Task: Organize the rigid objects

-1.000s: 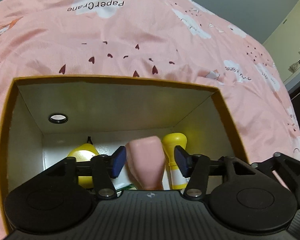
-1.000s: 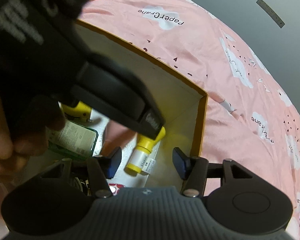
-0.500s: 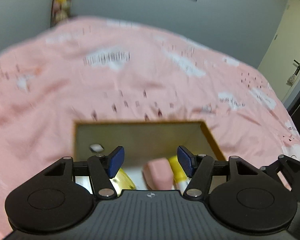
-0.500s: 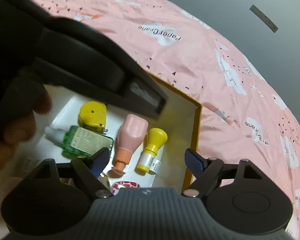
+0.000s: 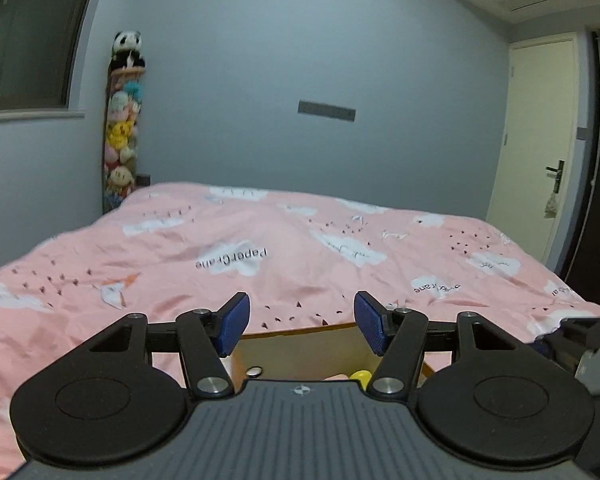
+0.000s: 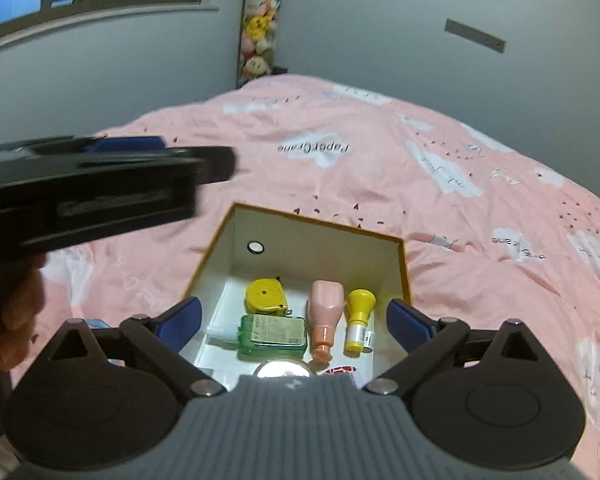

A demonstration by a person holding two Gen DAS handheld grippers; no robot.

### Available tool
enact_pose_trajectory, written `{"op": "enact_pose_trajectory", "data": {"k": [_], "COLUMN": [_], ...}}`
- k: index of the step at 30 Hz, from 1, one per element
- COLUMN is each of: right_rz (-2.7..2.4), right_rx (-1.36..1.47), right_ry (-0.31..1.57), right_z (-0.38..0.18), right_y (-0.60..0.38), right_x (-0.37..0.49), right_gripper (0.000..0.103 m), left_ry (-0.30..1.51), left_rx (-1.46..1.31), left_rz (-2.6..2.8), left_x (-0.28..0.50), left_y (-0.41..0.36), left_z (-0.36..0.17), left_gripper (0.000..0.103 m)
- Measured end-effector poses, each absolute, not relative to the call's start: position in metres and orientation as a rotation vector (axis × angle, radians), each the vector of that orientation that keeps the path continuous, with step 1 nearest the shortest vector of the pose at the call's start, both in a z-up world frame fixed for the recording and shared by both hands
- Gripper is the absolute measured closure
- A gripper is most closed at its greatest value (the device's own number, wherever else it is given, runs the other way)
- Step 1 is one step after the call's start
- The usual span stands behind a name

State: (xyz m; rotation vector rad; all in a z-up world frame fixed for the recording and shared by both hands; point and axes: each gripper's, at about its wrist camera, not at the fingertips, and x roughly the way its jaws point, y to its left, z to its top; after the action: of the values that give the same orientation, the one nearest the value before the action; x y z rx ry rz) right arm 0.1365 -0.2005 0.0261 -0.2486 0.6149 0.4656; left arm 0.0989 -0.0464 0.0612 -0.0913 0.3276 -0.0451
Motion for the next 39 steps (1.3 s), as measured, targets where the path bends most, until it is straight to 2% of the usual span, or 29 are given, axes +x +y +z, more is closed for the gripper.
{"op": "enact_pose_trajectory", "data": {"k": [9,11,12,19,23,30,39], "right_rz": [0.367,0.352,0.344,0.295,0.291,0.286,0.298], "right_rx": [-0.118,-0.093,-0.086,-0.044,-0.052,-0.008,0.007], "right_ry": [0.511,0.504,0.506,0.598,0.601,0.648,0.730], "right_z": [0.029,0.022,0.018,-0.014,-0.023,-0.039,-0.056], "right_y": [-0.209,-0.209,-0.209,-0.204,-0.206,-0.216,-0.217], "right_x": [0.075,0.066,0.062,0.051,0.038,0.039,0.050], "right_gripper": [0.003,0.003,0.003,0.003,0.003,0.003,0.003], "left_ry": [0.351,0.355,0.368,0.393,0.507,0.594,0.712], "left_rx": [0.004,0.002,-0.001,0.056,0.075,0.203,0.131], "left_rz": [-0.014,-0.012,-0.011,0.095,0.076,0.008,0.013], "left_x": [0.041,0.030,0.026,0.002,0.011,0.014,0.022], "left_y": [-0.010,-0.001,0.004,-0.003,-0.013,-0.041,-0.030], "left_z": [0.051,0.039,0.032,0.008,0.007,-0.017,-0.031], "left_gripper": [0.031,0.025,0.018,0.010,0.010,0.010,0.007]}}
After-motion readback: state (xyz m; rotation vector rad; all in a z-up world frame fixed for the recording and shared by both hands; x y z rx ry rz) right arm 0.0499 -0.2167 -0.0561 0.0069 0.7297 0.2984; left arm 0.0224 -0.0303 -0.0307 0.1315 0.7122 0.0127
